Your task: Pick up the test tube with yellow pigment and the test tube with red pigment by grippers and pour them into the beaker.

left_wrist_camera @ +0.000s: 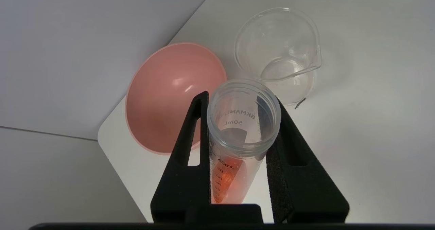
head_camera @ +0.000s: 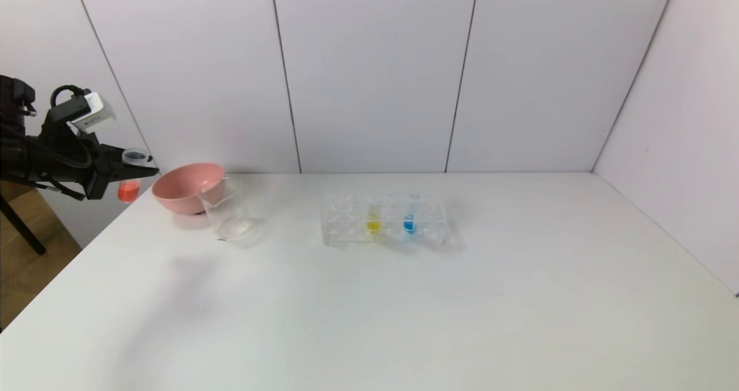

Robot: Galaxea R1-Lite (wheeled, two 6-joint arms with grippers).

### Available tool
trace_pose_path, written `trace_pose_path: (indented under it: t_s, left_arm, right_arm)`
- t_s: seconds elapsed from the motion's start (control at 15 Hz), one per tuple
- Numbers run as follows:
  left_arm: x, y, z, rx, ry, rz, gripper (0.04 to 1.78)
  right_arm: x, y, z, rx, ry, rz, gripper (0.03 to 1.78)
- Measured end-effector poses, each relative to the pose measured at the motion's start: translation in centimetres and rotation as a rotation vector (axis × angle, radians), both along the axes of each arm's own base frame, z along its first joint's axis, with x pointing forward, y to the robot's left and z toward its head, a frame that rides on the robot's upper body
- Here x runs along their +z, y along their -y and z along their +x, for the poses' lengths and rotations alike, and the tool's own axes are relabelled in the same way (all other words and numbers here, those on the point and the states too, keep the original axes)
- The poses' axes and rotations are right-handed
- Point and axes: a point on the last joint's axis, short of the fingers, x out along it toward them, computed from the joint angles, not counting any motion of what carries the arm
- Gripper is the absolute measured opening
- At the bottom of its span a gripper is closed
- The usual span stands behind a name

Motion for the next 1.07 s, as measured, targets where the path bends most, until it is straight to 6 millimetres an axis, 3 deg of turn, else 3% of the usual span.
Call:
trace_pose_path:
  t_s: [1.07]
  left_arm:
    - [1.3, 2.4, 1.7, -0.174, -0.123, 0.235, 0.47]
  right_arm:
    - [0.0, 0.0, 0.0, 0.000, 0.000, 0.000, 0.11]
